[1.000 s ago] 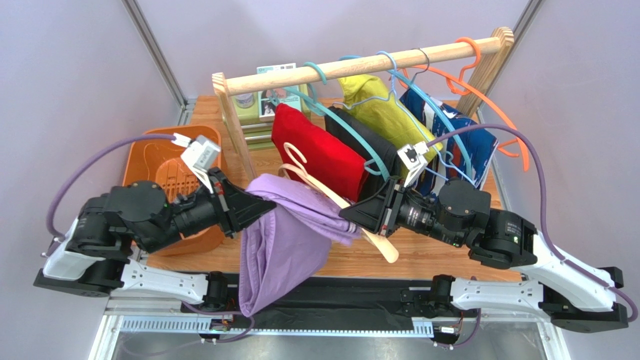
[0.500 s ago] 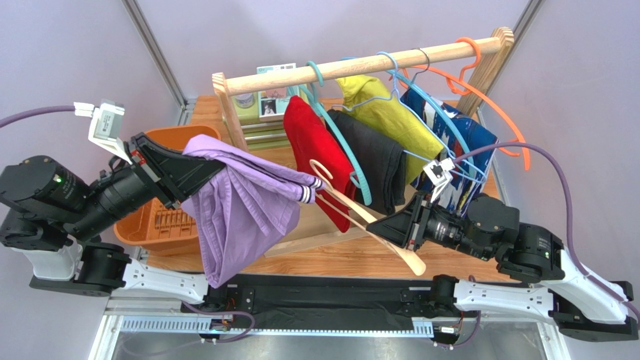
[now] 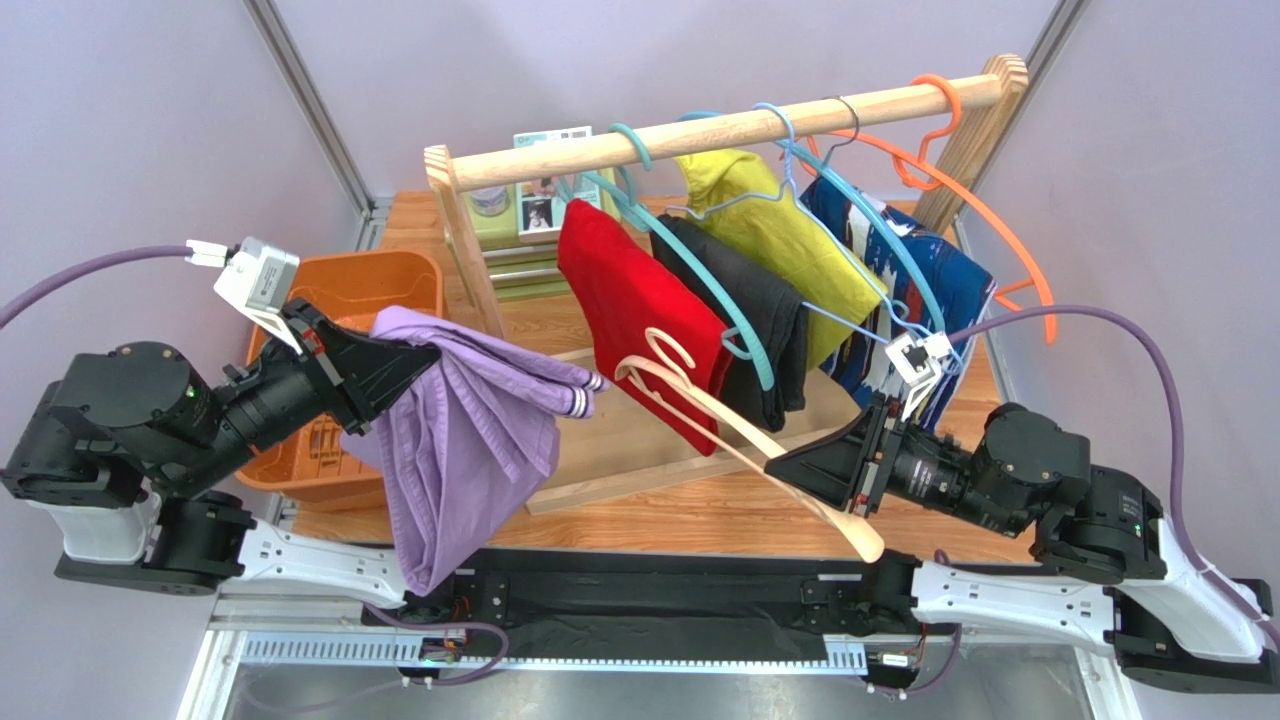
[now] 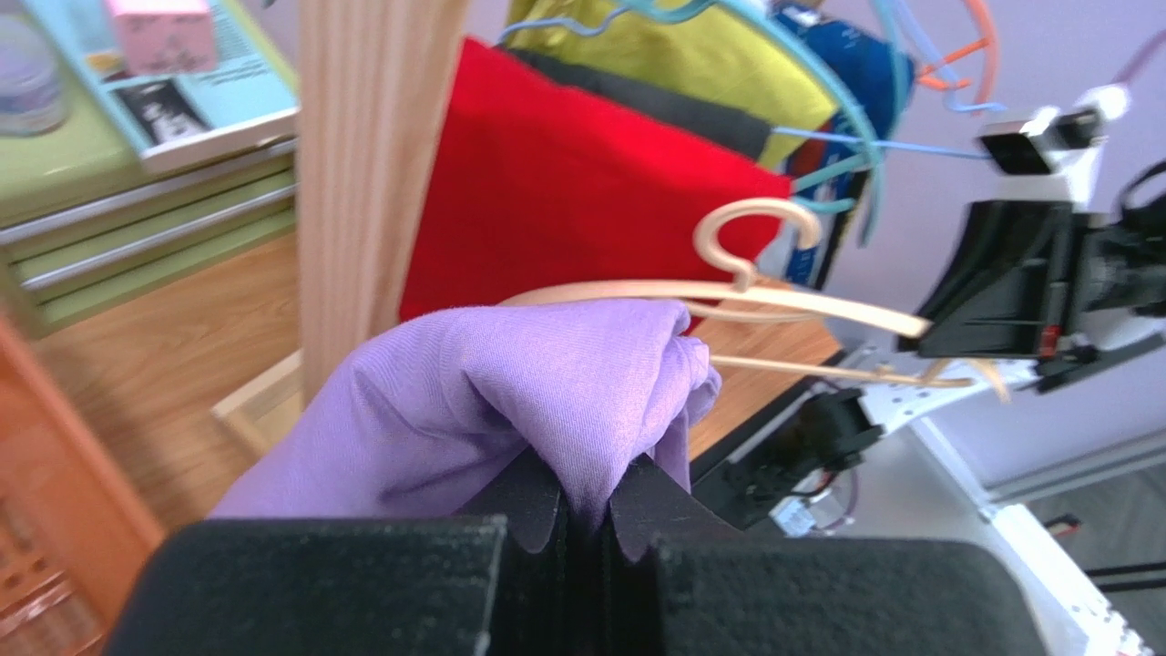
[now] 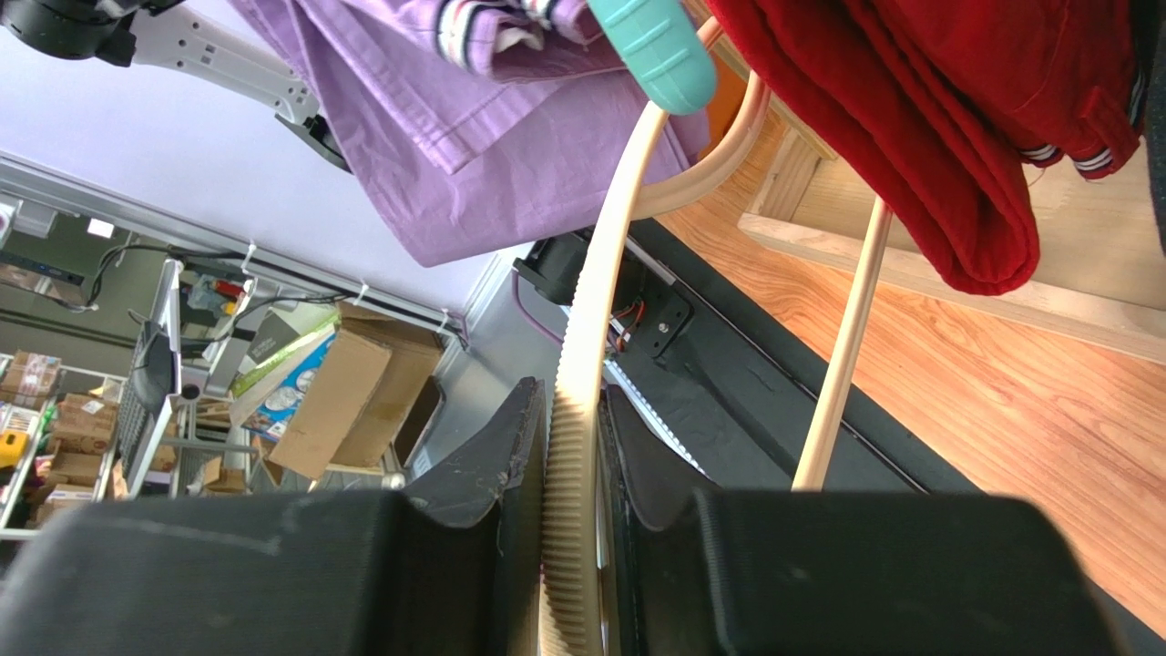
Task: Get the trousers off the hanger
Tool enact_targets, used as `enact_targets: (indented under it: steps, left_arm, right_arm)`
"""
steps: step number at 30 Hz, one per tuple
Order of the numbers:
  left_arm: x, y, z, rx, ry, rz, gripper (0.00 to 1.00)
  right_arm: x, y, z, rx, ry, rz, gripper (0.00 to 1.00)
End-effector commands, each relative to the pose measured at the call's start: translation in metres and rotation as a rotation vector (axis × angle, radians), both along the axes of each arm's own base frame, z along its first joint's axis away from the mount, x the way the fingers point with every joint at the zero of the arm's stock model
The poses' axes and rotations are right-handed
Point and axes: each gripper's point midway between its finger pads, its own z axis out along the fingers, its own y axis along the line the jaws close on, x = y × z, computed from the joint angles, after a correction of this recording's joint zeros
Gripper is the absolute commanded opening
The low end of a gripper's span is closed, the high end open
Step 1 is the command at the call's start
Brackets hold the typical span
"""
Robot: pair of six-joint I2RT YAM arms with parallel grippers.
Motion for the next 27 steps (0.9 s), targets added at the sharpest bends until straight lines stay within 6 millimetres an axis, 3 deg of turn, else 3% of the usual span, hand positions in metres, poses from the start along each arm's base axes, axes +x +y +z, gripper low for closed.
enact_targets:
  steps: [1,9,13,19,22,23,25,26,27]
  left_arm:
    - [0.013,0.026,-0.016,0.034,0.034,0.130,0.00]
    - [0.024,0.044,-0.057,0.147,0.061,0.261,0.00]
    - [0.023,0.032,-0.079,0.209,0.078,0.268,0.00]
    - [0.025,0.021,-0.092,0.198,0.096,0.300,0.00]
    - [0.026,-0.004,-0.094,0.214,0.081,0.251,0.00]
    - [0.021,-0.021,-0.095,0.225,0.086,0.175,0.00]
    - [0.034,-0.032,-0.106,0.268,0.133,0.194,0.00]
    - [0.029,-0.050,-0.109,0.264,0.163,0.107,0.00]
    - [0.032,-0.054,-0.112,0.265,0.179,0.100,0.00]
  right_arm:
    - [0.003,-0.004,0.005,0.007,-0.053,-0.006,0.00]
    - [-0.001,-0.007,0.003,0.014,-0.055,0.004,0.00]
    - [-0.001,-0.010,0.002,0.015,-0.053,0.000,0.00]
    - [0.000,-0.010,-0.004,-0.003,-0.038,-0.004,0.00]
    - [0.001,-0.010,-0.008,-0.003,-0.030,-0.013,0.00]
    - [0.001,-0.011,-0.008,-0.001,-0.026,-0.017,0.00]
    - [0.001,-0.011,-0.009,0.000,-0.024,-0.018,0.00]
    - [0.001,-0.012,-0.010,-0.002,-0.021,-0.019,0.00]
    - [0.001,-0.013,-0.009,-0.001,-0.022,-0.022,0.00]
